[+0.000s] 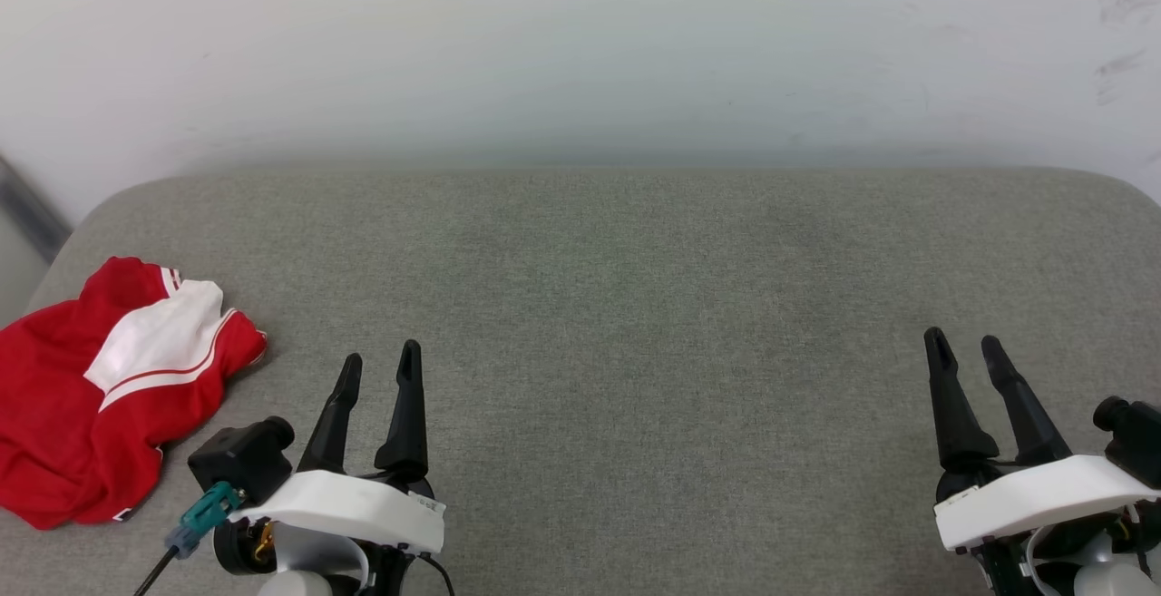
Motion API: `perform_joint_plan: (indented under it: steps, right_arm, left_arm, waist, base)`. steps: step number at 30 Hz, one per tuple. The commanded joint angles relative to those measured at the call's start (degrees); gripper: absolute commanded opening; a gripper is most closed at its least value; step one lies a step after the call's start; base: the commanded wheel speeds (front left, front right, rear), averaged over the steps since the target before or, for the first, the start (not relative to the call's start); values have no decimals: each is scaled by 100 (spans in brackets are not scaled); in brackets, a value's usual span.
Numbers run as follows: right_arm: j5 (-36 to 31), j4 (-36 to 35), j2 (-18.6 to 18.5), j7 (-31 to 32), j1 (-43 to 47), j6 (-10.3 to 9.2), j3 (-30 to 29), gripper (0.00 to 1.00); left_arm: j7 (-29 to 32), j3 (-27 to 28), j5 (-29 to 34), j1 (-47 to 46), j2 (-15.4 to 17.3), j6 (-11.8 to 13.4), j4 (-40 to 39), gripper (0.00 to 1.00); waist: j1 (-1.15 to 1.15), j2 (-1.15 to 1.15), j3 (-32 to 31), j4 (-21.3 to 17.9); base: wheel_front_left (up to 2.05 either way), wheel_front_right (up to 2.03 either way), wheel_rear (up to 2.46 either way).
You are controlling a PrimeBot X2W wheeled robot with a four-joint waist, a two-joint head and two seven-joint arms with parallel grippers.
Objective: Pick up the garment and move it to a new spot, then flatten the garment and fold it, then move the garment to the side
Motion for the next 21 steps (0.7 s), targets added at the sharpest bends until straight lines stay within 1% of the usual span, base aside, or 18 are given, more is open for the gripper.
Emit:
perform_joint_plan:
  steps: [1, 11, 21]
  right_arm:
    - [-168, -92, -9, 9, -14, 0, -19, 100]
    - [-925, -194, 75, 34, 56, 0, -150, 100]
    - [-1499, -278, 120, 12, 97, 0, -174, 100]
  left_arm:
    - [-52, -16, 138, -10, 13, 28, -41, 100]
    - [-193, -71, 649, 2, 15, 125, 39, 100]
    - [-326, -124, 1146, 8, 15, 214, 179, 100]
  waist:
    - [0, 0, 1, -1]
    - [0, 0, -6, -10]
    - [0, 0, -9, -17]
  base:
    - [0, 0, 0]
    - [0, 0, 0]
    - [0, 0, 0]
